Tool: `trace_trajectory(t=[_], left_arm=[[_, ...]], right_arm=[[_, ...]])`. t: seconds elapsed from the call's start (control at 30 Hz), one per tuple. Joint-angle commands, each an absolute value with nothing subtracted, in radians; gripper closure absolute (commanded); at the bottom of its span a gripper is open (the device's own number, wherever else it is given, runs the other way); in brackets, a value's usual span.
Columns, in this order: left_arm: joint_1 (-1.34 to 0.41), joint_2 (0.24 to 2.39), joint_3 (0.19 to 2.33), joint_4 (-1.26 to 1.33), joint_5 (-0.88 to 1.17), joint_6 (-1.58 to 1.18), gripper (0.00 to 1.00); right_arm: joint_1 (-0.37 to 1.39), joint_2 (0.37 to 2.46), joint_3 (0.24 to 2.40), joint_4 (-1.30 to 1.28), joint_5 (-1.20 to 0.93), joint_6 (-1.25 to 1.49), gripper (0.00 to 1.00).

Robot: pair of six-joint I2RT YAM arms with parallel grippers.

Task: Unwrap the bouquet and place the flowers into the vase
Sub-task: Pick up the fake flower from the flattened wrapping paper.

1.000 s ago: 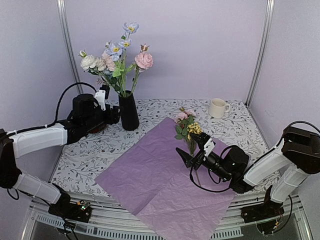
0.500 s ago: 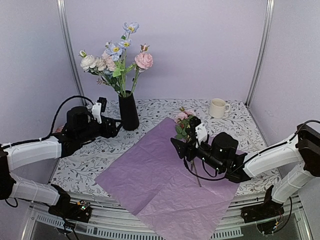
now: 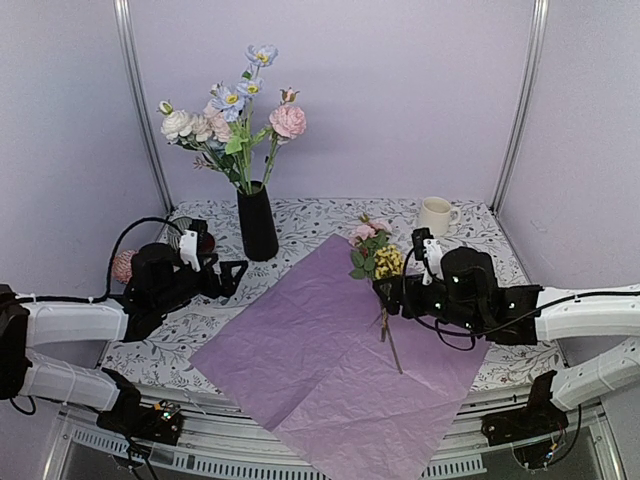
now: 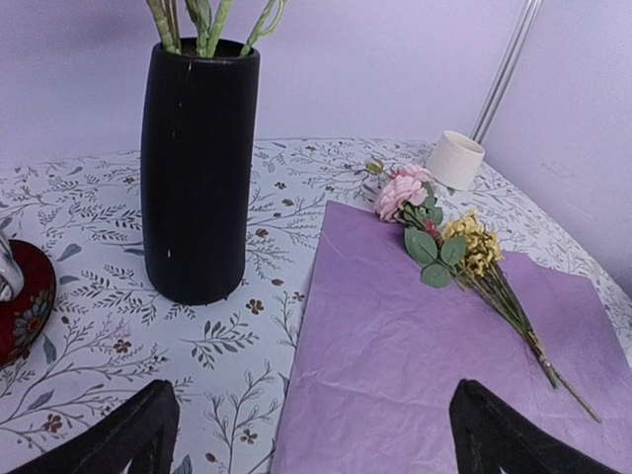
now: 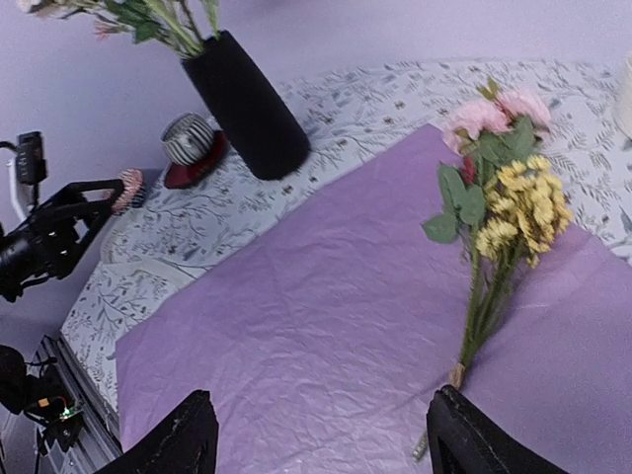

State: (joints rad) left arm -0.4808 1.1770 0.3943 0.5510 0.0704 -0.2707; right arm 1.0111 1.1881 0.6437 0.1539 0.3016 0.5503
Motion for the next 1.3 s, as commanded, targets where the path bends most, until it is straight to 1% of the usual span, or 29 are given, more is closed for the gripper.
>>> trace_trajectory(t=[0.0, 0.1, 0.23, 0.4, 0.5, 0.57, 0.77, 0.83, 0.9, 0.93, 1.07, 1.27], left_arm=[[-0.489, 1.165, 0.377, 0.665, 0.106, -0.277, 0.02], [-0.491, 1.175, 0.388, 0.665, 0.118, -0.288, 0.03], [-0.492, 1.173, 0.382, 0.664, 0.115, -0.303, 0.05], [-0.495, 1.167, 0.383, 0.667, 0.117, -0.3, 0.05], [-0.496, 1.159, 0.379, 0.668, 0.12, -0.299, 0.06], [-0.497, 1.157, 0.381, 0.669, 0.123, -0.297, 0.06], [-0.5, 1.157, 0.382, 0.669, 0.124, -0.289, 0.06], [-0.5, 1.16, 0.386, 0.667, 0.126, -0.289, 0.06], [-0.501, 1.163, 0.387, 0.667, 0.129, -0.288, 0.06], [-0.502, 1.165, 0.388, 0.666, 0.131, -0.287, 0.07], [-0.502, 1.173, 0.394, 0.662, 0.135, -0.285, 0.07], [-0.503, 1.178, 0.398, 0.661, 0.138, -0.284, 0.07]], right_arm=[[0.908, 1.241, 0.748, -0.135, 0.193, 0.638, 0.26], [0.892, 1.299, 0.793, -0.186, 0.191, 0.637, 0.29], [0.868, 1.373, 0.828, -0.181, 0.158, 0.641, 0.34], [0.824, 1.484, 0.873, -0.163, 0.107, 0.652, 0.45], [0.807, 1.547, 0.904, -0.16, 0.094, 0.646, 0.49], [0.797, 1.589, 0.932, -0.16, 0.085, 0.638, 0.54], [0.78, 1.695, 0.985, -0.166, 0.077, 0.622, 0.57], [0.776, 1.72, 0.999, -0.166, 0.074, 0.62, 0.62], [0.774, 1.744, 1.014, -0.174, 0.078, 0.618, 0.63], [0.773, 1.756, 1.023, -0.184, 0.084, 0.617, 0.66], [0.77, 1.781, 1.035, -0.216, 0.135, 0.626, 0.66], [0.769, 1.818, 1.035, -0.22, 0.139, 0.632, 0.67]])
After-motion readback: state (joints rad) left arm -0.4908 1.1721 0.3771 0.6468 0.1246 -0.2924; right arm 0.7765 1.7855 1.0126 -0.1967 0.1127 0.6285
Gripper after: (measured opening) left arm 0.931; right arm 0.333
